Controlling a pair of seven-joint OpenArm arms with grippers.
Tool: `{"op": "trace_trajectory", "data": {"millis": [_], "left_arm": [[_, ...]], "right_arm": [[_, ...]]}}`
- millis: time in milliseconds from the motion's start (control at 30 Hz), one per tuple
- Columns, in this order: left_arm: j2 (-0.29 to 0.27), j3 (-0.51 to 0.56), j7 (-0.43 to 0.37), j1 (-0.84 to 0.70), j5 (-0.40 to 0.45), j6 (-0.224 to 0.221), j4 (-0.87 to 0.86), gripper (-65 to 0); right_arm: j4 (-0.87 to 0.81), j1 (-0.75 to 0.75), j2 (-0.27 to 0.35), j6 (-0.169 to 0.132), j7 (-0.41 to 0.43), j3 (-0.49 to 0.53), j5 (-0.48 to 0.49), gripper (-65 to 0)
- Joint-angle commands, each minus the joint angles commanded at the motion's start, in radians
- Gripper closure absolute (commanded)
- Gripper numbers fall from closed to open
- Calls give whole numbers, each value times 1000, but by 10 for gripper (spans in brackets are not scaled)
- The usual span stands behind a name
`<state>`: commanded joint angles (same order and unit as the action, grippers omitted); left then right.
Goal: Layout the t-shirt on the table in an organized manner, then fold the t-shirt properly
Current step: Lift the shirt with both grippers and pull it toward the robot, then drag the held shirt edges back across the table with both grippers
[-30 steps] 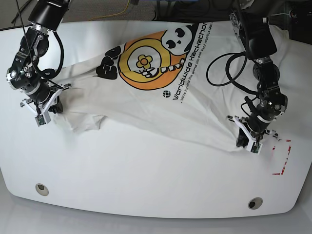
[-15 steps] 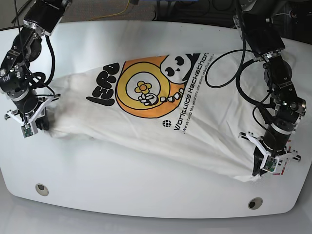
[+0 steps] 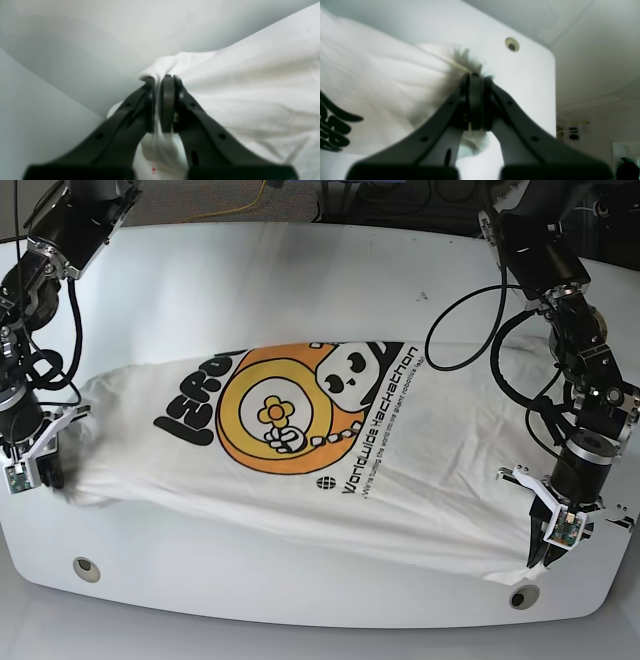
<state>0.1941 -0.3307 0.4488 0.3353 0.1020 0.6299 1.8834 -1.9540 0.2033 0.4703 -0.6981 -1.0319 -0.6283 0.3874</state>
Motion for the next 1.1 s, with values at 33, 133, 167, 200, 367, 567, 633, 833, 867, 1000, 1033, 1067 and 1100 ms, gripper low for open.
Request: {"op": "trace_trajectory", "data": {"millis": [33, 133, 167, 200, 367, 567, 633, 833, 867, 1000, 1033, 1067, 1100], "left_arm": [[2, 0, 0, 5, 0, 0, -2, 0], [2, 0, -2, 23, 0, 0, -12, 0], [2, 0, -2, 31, 2, -2, -12, 0], [2, 0, -2, 37, 2, -2, -12, 0], [3, 0, -2, 66, 2, -2, -14, 0], [3, 6, -2, 80, -2, -2, -6, 0], [3, 5, -2, 100, 0, -2, -6, 0], [5, 3, -2, 157, 0, -2, -6, 0], [5, 3, -2, 164, 0, -2, -6, 0], [5, 5, -2, 221, 2, -2, -11, 0], [5, 6, -2, 230, 2, -2, -11, 0], [5, 6, -2, 244, 2, -2, -11, 0], [5, 6, -2, 253, 2, -2, -11, 0]], "right_arm": [[6, 8, -3, 0, 2, 3, -2, 0], [32, 32, -5, 0, 2, 6, 0, 0], [38, 40, -5, 0, 2, 8, 0, 0], [44, 49, -6, 0, 2, 11, 0, 0], [66, 106, -25, 0, 2, 41, -6, 0], [38, 120, -21, 0, 2, 44, 0, 0], [28, 138, -20, 0, 2, 43, 0, 0], [29, 180, -17, 0, 2, 43, -5, 0], [29, 186, -17, 0, 2, 44, -5, 0], [31, 232, -17, 0, 2, 48, -6, 0], [31, 244, -17, 0, 2, 48, -8, 0], [32, 258, -17, 0, 2, 48, -8, 0], [34, 267, -17, 0, 2, 48, -8, 0]]}}
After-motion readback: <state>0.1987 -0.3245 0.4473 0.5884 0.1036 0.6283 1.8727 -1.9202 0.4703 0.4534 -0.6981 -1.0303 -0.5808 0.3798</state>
